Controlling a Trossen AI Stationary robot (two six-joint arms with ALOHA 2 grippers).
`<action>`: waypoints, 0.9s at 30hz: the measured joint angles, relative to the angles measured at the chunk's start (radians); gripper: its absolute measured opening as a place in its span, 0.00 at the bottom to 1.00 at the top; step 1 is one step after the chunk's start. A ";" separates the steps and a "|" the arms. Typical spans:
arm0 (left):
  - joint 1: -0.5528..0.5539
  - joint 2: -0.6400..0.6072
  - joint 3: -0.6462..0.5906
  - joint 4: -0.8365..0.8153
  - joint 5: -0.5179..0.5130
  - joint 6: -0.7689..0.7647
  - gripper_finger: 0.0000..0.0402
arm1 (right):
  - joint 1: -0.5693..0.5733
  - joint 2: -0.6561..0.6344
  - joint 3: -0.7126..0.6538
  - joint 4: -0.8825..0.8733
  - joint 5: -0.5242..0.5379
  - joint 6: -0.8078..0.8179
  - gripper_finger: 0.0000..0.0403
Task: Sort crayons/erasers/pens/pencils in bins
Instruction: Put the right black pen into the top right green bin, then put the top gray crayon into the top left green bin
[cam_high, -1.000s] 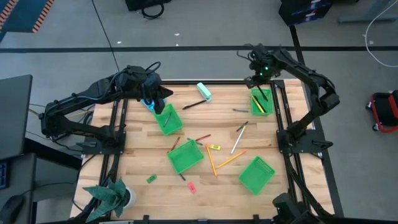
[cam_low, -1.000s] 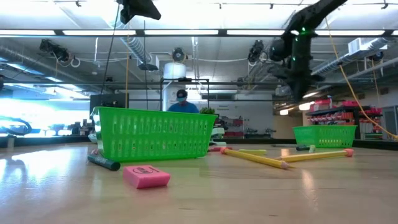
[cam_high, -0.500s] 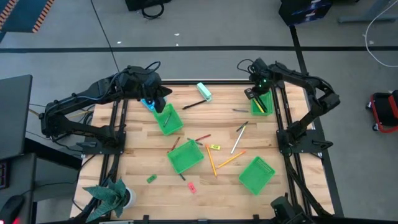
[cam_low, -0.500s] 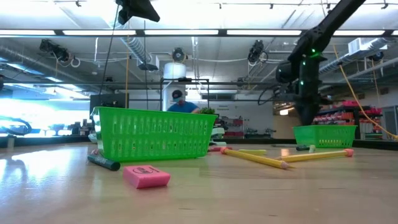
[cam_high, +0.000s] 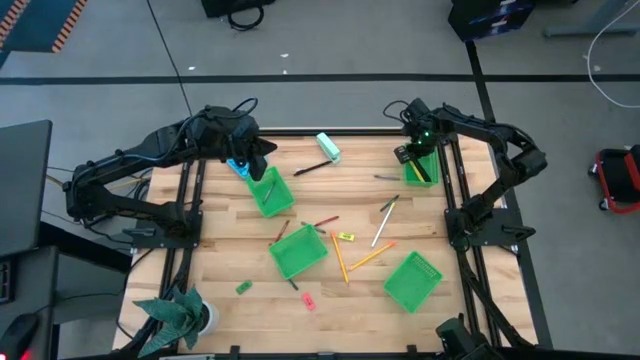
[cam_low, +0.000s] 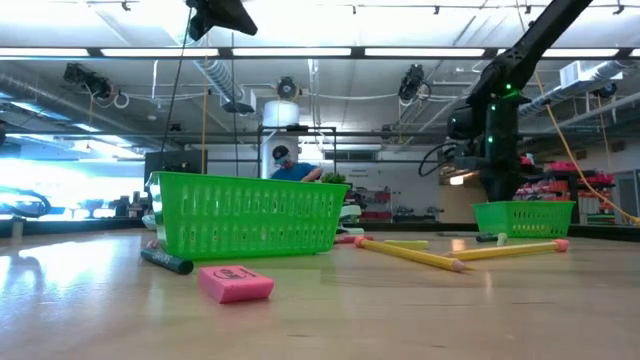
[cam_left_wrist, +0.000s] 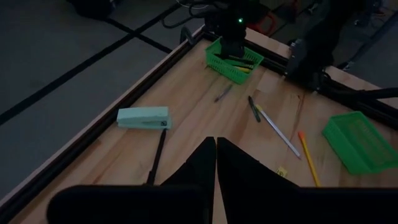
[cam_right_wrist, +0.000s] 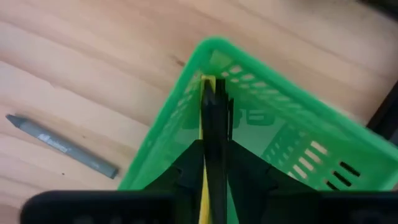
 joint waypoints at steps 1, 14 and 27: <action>0.000 0.000 0.000 0.000 0.000 0.000 0.05 | 0.000 0.000 0.004 0.000 0.000 -0.002 0.21; 0.000 0.000 0.000 0.011 0.000 -0.079 0.08 | 0.001 0.000 0.115 -0.133 -0.037 -0.003 0.31; 0.000 -0.009 0.001 0.058 0.000 -0.078 0.09 | 0.130 0.000 0.271 -0.199 -0.132 -0.027 0.31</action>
